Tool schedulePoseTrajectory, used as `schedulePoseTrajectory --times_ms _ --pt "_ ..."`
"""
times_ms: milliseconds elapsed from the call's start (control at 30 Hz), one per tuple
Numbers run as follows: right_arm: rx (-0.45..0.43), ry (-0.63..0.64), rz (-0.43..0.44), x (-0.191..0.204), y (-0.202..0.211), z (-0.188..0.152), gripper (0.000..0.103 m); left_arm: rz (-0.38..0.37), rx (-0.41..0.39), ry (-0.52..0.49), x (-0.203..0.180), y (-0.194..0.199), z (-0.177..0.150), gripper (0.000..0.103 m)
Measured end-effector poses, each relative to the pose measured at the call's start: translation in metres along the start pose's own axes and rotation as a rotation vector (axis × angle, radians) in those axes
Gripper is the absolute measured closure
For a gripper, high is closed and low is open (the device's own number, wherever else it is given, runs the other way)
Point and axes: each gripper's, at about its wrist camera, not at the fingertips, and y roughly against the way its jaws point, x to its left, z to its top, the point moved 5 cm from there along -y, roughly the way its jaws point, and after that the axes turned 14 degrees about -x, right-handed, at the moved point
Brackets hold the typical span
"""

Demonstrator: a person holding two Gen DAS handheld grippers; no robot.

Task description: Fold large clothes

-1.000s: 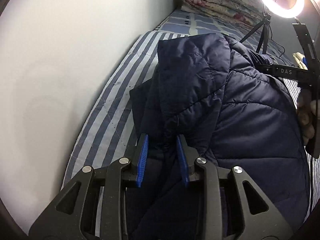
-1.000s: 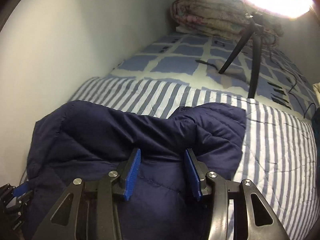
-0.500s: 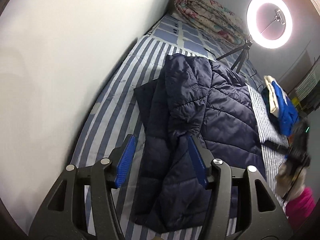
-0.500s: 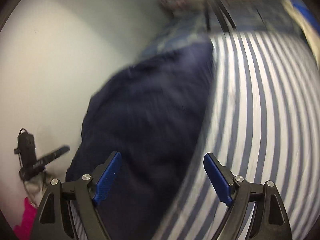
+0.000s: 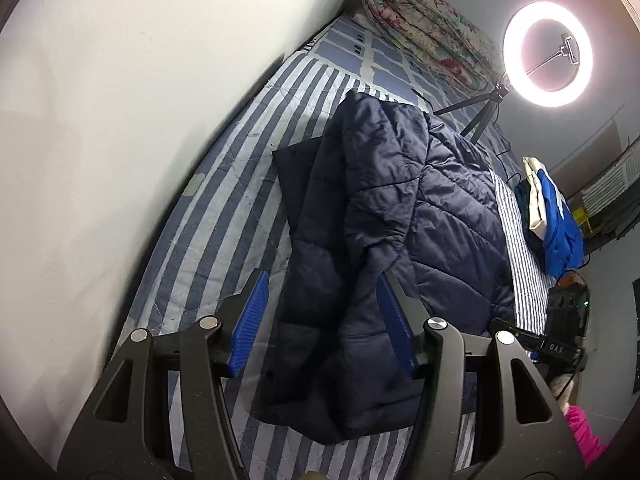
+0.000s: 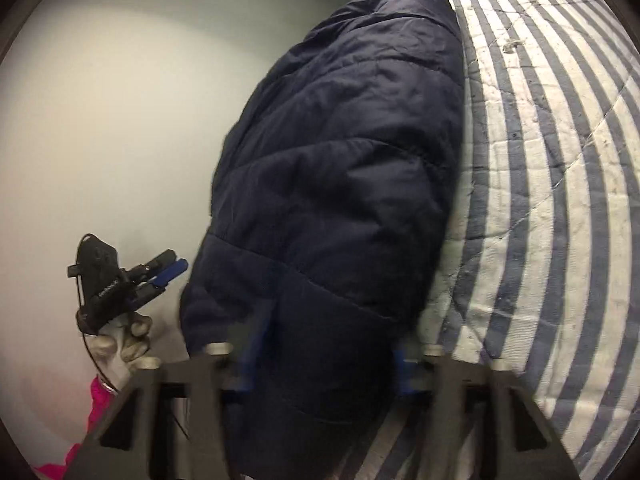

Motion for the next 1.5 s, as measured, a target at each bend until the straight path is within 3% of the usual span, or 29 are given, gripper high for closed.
schedulePoseTrajectory --times_ms 133,267,400,500,567,633,667,767,833,933,1033,1233,1333,1500 --pt "0.014 0.076 -0.068 0.011 0.009 0.002 0.081 0.006 0.017 -0.004 -0.002 -0.004 -0.003 0.045" --pt "0.045 0.164 -0.15 0.019 0.025 0.006 0.083 -0.031 0.027 0.022 -0.006 -0.004 -0.007 0.044" --pt "0.072 0.212 -0.195 0.013 0.055 0.01 0.083 -0.081 0.039 0.077 -0.008 -0.009 -0.012 0.032" --pt "0.091 0.219 -0.216 -0.001 0.076 0.006 0.082 -0.145 0.072 0.17 -0.009 -0.024 -0.023 0.032" --pt "0.102 0.236 -0.232 -0.009 0.085 -0.002 0.075 -0.208 0.105 0.236 -0.012 -0.038 -0.031 0.032" --pt "0.099 0.245 -0.239 -0.013 0.089 -0.006 0.057 -0.304 0.147 0.332 -0.016 -0.054 -0.041 0.032" --pt "0.08 0.243 -0.246 -0.016 0.093 -0.007 0.056 -0.346 0.161 0.385 -0.016 -0.061 -0.044 0.032" --pt "0.023 0.208 -0.224 -0.019 0.102 -0.002 0.042 -0.414 0.167 0.52 -0.008 -0.078 -0.051 0.032" --pt "-0.01 0.204 -0.225 -0.022 0.11 0.002 0.026 -0.46 0.151 0.552 -0.007 -0.08 -0.049 0.032" --pt "-0.034 0.179 -0.201 -0.03 0.117 0.011 0.025 -0.508 0.158 0.583 -0.007 -0.083 -0.044 0.032" --pt "-0.043 0.132 -0.177 -0.048 0.126 0.02 0.025 -0.515 0.182 0.565 -0.011 -0.088 -0.041 0.032" --pt "-0.032 0.031 -0.105 -0.061 0.118 0.019 0.024 -0.509 0.265 0.389 -0.047 -0.1 -0.039 0.031" --pt "-0.038 -0.018 -0.069 -0.065 0.107 0.021 0.024 -0.53 0.292 0.404 -0.06 -0.109 -0.038 0.031" --pt "-0.061 -0.078 -0.033 -0.066 0.084 0.026 0.027 -0.463 0.294 0.327 -0.079 -0.123 -0.035 0.032"
